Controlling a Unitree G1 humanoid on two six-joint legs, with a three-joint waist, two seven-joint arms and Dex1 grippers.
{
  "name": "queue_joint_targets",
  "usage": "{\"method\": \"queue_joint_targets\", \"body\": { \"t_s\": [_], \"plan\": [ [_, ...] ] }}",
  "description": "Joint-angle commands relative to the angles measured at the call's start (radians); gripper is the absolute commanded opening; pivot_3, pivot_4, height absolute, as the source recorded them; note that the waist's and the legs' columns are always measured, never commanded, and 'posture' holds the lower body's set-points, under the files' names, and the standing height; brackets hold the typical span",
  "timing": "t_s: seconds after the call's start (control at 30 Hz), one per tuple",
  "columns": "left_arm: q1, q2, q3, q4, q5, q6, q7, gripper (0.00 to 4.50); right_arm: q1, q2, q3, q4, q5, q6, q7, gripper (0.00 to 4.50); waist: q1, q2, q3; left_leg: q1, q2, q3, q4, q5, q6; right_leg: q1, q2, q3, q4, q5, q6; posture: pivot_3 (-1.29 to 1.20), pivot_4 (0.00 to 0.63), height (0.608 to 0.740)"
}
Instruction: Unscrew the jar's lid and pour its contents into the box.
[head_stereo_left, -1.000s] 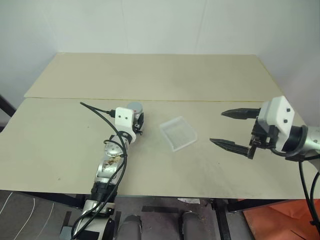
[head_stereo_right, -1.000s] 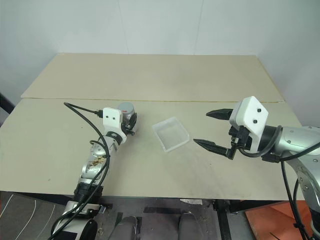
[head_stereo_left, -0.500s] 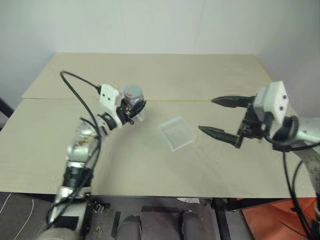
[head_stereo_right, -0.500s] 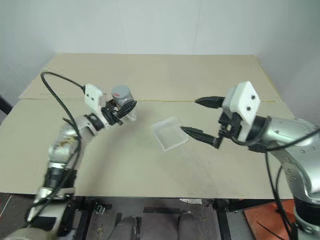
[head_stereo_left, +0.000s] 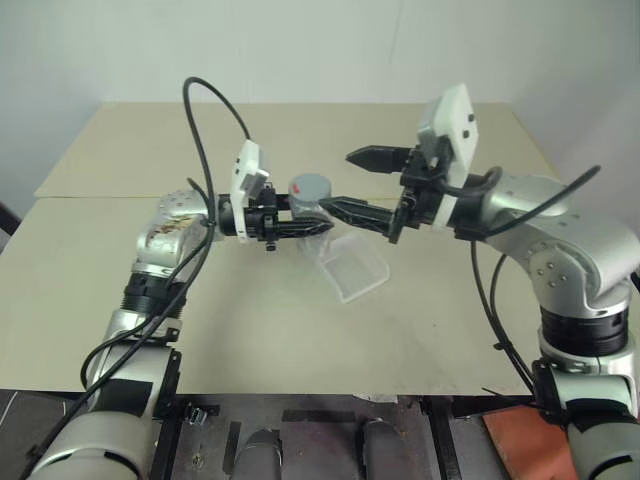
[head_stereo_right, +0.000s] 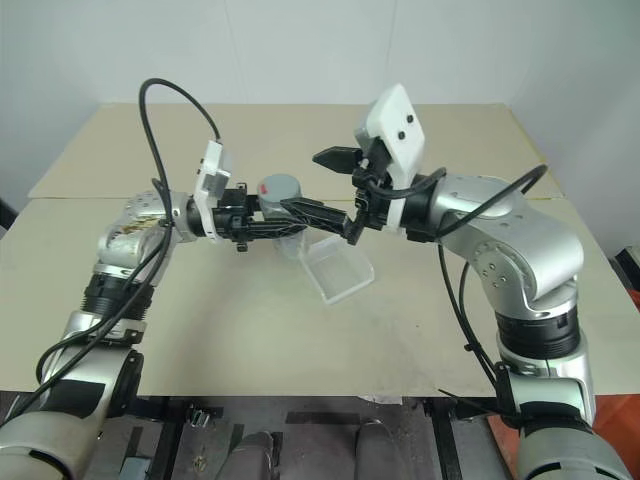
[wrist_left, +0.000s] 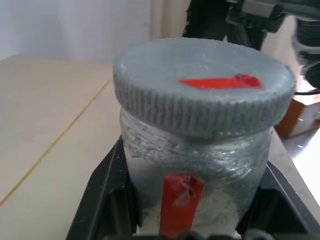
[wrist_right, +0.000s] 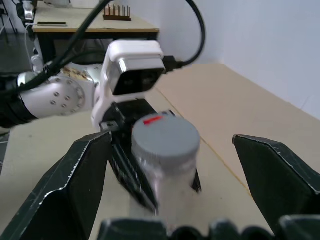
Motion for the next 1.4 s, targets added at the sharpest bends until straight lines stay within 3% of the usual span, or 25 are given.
{"method": "queue_joint_targets", "body": {
  "t_s": [0.03,0.5,0.6,0.73,0.83,0.93,1.07,1.2,1.4],
  "plan": [
    [-0.039,-0.018,0.003,-0.002,0.009,-0.036,-0.030,1.94,-0.036,0.020,0.010,0.006,-0.026,0.004,-0.015,4.50,-0.003,0.000,0.000,-0.001,0.000,-0.001,0.000,0.002,-0.003,-0.001,0.000,0.000,0.001,0.000,0.000,0.00,0.150,0.740],
    [-0.042,-0.022,0.021,-0.004,0.018,-0.043,-0.042,1.94,-0.046,0.067,0.039,0.042,-0.074,0.016,0.000,4.50,-0.022,0.001,0.000,0.000,0.000,-0.002,0.000,0.001,-0.001,-0.001,0.000,0.000,0.002,0.000,0.000,0.00,0.150,0.740],
    [-0.038,-0.017,0.023,-0.014,0.017,-0.041,-0.043,1.94,-0.051,0.071,0.037,0.052,-0.077,0.016,0.013,3.93,-0.023,0.001,0.000,0.000,0.000,-0.002,0.000,0.001,-0.001,-0.002,0.000,0.000,0.002,0.000,0.000,0.00,0.150,0.740],
    [-0.031,-0.011,0.027,-0.035,0.009,-0.038,-0.044,1.94,-0.046,0.076,0.039,0.058,-0.081,0.016,0.026,2.74,-0.022,0.001,0.000,0.000,0.000,-0.002,0.000,0.001,-0.002,-0.001,0.000,0.000,0.002,0.000,0.000,0.00,0.150,0.740],
    [-0.028,-0.006,0.033,-0.062,-0.005,-0.039,-0.057,1.94,-0.044,0.083,0.041,0.074,-0.073,0.002,0.055,2.74,-0.023,0.001,0.000,0.000,0.000,-0.002,0.000,0.001,-0.002,-0.001,0.000,0.000,0.002,0.000,0.000,0.00,0.150,0.740],
    [-0.022,0.007,0.034,-0.102,-0.028,-0.036,-0.098,1.94,-0.039,0.083,0.041,0.113,-0.061,-0.060,0.154,2.74,-0.025,0.001,0.001,0.000,0.000,-0.002,0.000,0.001,-0.002,-0.002,0.000,0.000,0.002,0.000,0.000,0.00,0.150,0.740],
    [-0.017,0.045,0.014,-0.176,-0.097,0.011,-0.241,1.94,-0.076,0.055,0.054,0.239,-0.024,-0.226,0.520,2.74,-0.023,0.001,0.001,0.000,0.000,-0.002,0.000,0.001,-0.002,-0.001,0.000,0.000,0.002,0.000,0.000,0.00,0.150,0.740],
    [-0.013,0.072,-0.032,-0.247,-0.186,0.048,-0.268,1.94,-0.165,0.096,0.090,0.426,-0.038,-0.344,0.764,2.74,-0.033,0.002,0.002,0.000,0.000,-0.002,0.000,0.001,-0.002,-0.001,0.000,0.000,0.002,0.000,0.000,0.00,0.150,0.740],
    [0.013,0.069,-0.052,-0.286,-0.201,0.057,-0.268,1.94,-0.215,0.162,0.132,0.546,-0.113,-0.427,0.850,2.74,-0.049,0.002,0.002,0.002,0.000,-0.002,0.001,0.002,-0.003,0.000,0.000,0.000,0.003,0.000,0.000,0.00,0.150,0.740]
  ]
}}
